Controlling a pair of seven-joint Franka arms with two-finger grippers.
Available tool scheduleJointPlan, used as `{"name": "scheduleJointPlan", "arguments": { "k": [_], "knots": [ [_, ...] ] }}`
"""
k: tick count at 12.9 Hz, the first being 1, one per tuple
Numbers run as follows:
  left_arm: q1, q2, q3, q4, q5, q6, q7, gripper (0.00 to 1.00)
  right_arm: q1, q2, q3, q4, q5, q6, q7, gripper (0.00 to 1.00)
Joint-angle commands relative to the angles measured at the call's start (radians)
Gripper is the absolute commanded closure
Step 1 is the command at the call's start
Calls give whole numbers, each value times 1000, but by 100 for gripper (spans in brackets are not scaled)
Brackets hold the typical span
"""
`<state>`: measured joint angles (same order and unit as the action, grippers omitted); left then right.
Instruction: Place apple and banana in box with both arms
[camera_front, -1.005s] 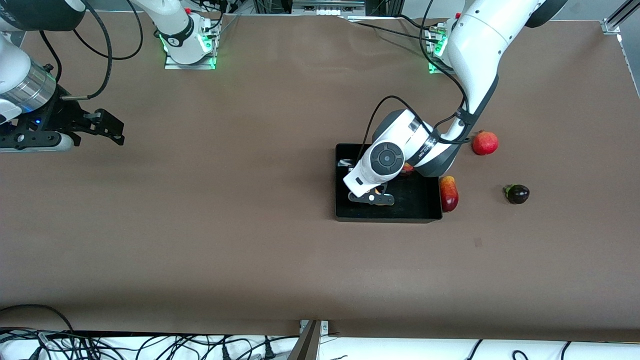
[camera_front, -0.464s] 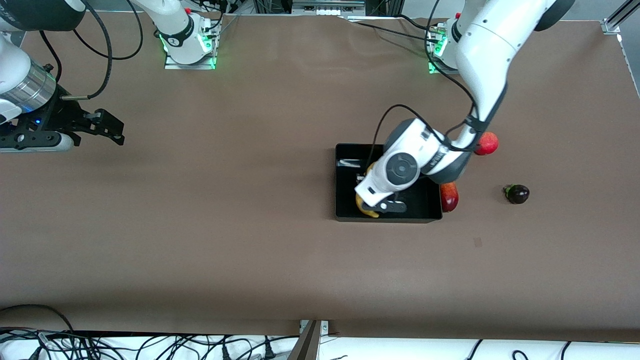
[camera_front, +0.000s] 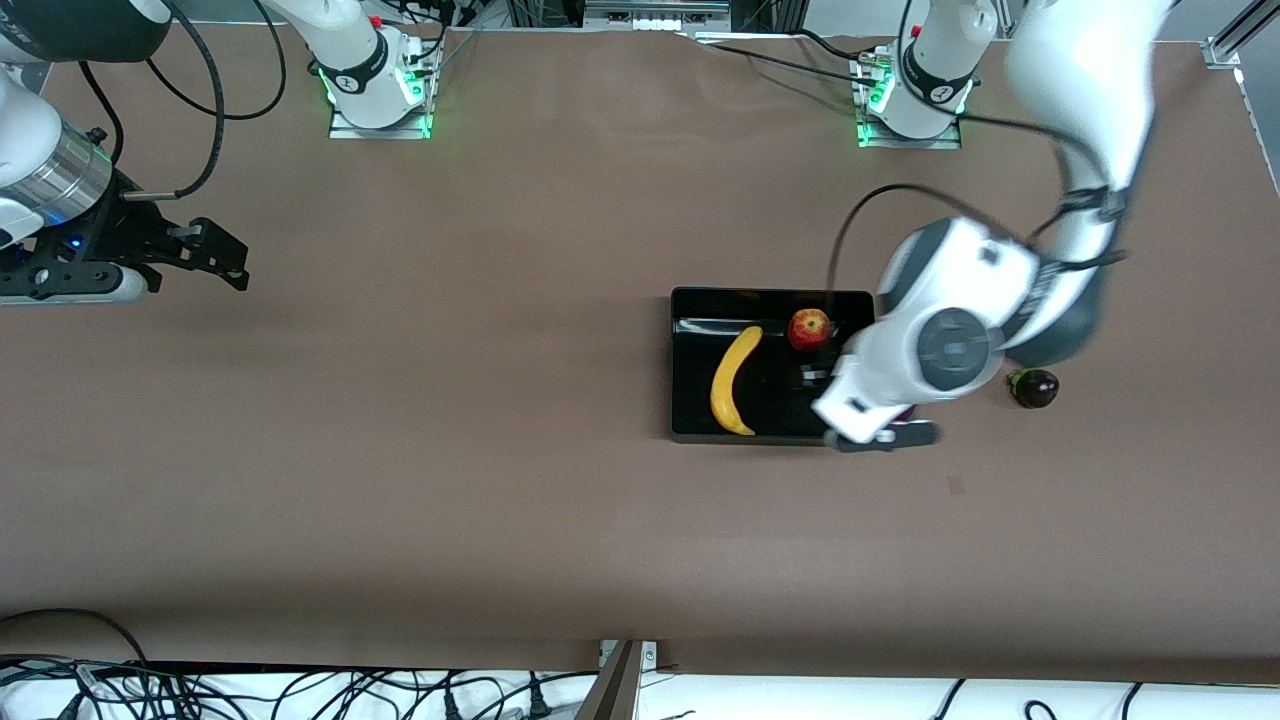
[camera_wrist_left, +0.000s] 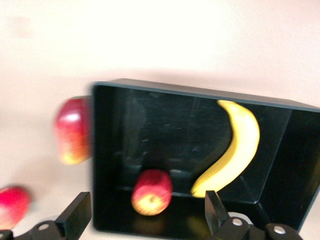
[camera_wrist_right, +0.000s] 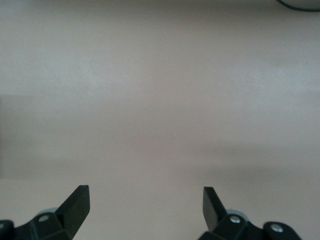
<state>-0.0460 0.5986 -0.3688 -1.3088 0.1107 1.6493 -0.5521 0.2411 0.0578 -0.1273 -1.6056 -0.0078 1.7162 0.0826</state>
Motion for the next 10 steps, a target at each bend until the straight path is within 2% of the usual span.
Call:
{"name": "scheduleJointPlan", "arguments": {
  "k": [1, 4, 6, 7, 8, 9, 10],
  "knots": [
    [44, -35, -4, 69, 0, -118, 91, 0, -9, 5, 11, 18, -8, -15, 3, 0],
    [104, -130, -10, 72, -3, -227, 170, 0, -5, 4, 12, 18, -3, -17, 5, 0],
    [109, -192, -1, 72, 4, -293, 187, 0, -2, 0, 18, 18, 0, -17, 5, 0],
    [138, -224, 13, 71, 1, -330, 263, 0, 3, -1, 21, 16, 0, -17, 8, 0],
    [136, -267, 42, 56, 1, -336, 352, 0, 7, -1, 21, 15, 0, -17, 8, 0],
    [124, -311, 110, 27, -18, -327, 426, 0, 7, -1, 21, 15, 2, -21, 8, 0],
    [109, -379, 196, -53, -73, -260, 482, 0, 6, -3, 20, 13, 2, -26, 9, 0]
  ]
}}
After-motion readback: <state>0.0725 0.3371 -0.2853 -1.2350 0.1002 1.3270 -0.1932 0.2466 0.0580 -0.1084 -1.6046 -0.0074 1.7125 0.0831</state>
